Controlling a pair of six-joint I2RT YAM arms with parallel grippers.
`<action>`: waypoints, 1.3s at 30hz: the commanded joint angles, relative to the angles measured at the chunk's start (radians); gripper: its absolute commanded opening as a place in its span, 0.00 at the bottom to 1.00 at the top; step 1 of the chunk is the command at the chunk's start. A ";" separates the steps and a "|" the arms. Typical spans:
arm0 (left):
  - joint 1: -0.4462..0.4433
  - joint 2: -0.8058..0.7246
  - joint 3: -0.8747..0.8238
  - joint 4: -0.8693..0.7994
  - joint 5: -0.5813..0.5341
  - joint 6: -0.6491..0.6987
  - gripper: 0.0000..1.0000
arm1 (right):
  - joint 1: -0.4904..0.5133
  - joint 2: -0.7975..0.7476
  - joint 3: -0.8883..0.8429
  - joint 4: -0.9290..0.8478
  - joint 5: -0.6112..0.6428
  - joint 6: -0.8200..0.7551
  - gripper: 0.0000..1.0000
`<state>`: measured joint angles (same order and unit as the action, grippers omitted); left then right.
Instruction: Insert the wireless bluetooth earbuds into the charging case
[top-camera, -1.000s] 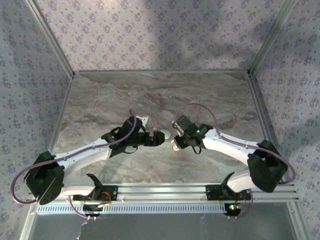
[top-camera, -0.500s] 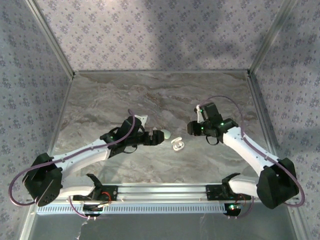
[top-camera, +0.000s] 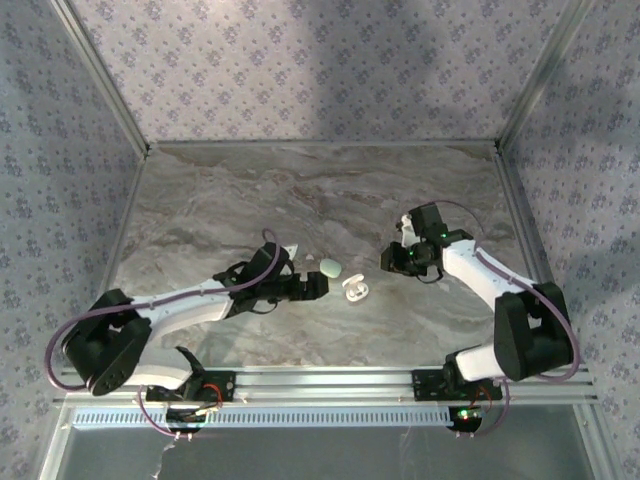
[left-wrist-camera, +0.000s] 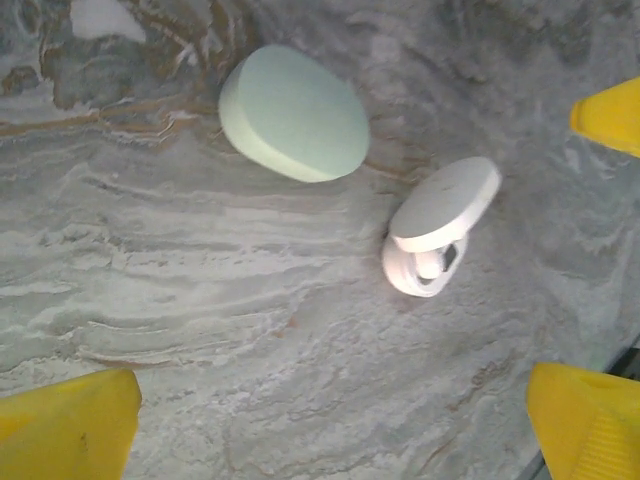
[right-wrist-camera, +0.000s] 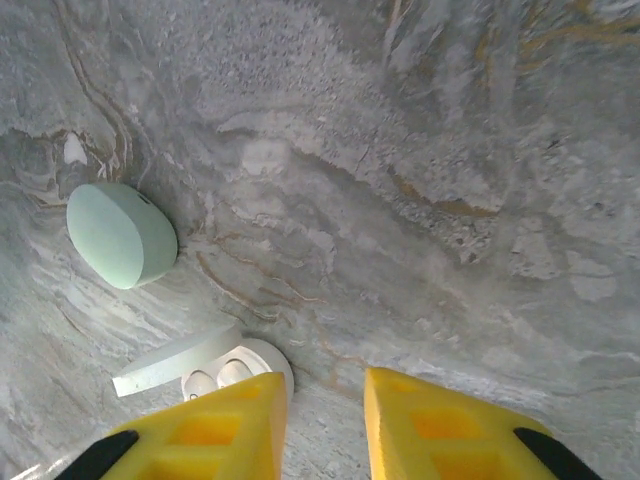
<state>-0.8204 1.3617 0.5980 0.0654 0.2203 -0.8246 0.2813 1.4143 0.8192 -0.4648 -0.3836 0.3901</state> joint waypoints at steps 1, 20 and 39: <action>-0.008 0.028 0.005 0.064 0.011 -0.019 0.91 | 0.009 0.024 -0.017 0.006 -0.031 0.011 0.21; -0.025 0.161 0.069 0.074 0.022 -0.024 0.43 | 0.085 0.166 -0.025 0.058 -0.070 0.007 0.10; -0.040 0.194 0.083 0.090 0.022 -0.034 0.43 | 0.126 0.162 -0.047 0.052 -0.088 0.001 0.10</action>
<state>-0.8513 1.5478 0.6575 0.1349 0.2283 -0.8577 0.3985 1.5784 0.7849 -0.3973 -0.4511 0.3996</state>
